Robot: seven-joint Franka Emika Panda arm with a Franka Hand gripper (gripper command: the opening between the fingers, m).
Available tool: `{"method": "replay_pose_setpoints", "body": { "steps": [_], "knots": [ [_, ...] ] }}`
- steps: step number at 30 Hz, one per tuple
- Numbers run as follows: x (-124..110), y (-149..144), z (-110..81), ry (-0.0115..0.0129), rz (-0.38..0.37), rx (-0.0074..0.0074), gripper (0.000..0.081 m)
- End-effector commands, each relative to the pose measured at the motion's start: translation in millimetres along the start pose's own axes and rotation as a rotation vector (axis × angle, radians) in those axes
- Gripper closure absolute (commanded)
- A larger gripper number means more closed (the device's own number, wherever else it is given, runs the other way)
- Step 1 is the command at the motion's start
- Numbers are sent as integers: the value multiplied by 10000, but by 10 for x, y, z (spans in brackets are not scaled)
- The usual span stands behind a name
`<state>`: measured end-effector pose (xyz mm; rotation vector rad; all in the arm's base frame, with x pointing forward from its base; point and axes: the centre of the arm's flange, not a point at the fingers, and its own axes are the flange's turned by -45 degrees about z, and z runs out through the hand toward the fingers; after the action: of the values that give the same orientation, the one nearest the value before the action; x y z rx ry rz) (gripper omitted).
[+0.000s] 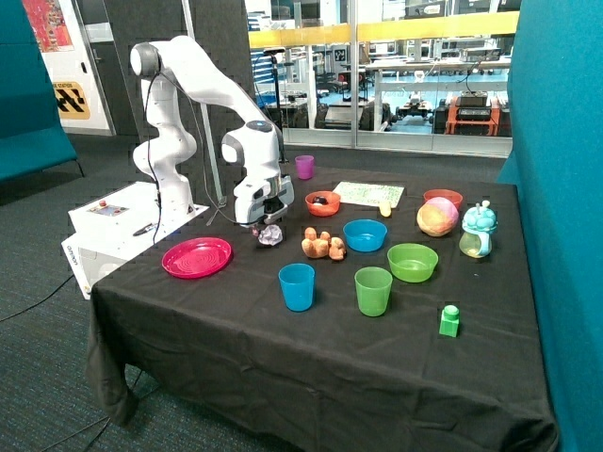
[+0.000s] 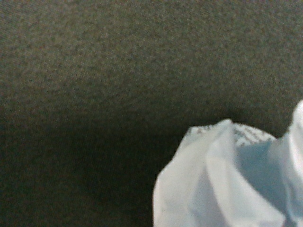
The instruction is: Throw away the rubbish paper
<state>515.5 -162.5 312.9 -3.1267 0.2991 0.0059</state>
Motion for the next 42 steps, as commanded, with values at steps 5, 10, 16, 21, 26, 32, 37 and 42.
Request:
{"method": "replay_pose_setpoints", "body": {
  "steps": [5, 10, 16, 21, 26, 32, 37, 42],
  "knots": [
    [-1, -39, 117, 38, -11, -3, 25],
    [-11, -53, 164, 38, -39, -3, 34],
    [21, -107, 189, 38, -132, -3, 47],
    [59, -130, 206, 38, -137, -3, 55],
    [95, -153, 227, 38, -160, -3, 60],
    [156, -183, 248, 38, -172, -3, 76],
    [162, -218, 256, 38, -213, -3, 124],
    [138, -248, 231, 38, -132, -3, 703]
  ]
}}
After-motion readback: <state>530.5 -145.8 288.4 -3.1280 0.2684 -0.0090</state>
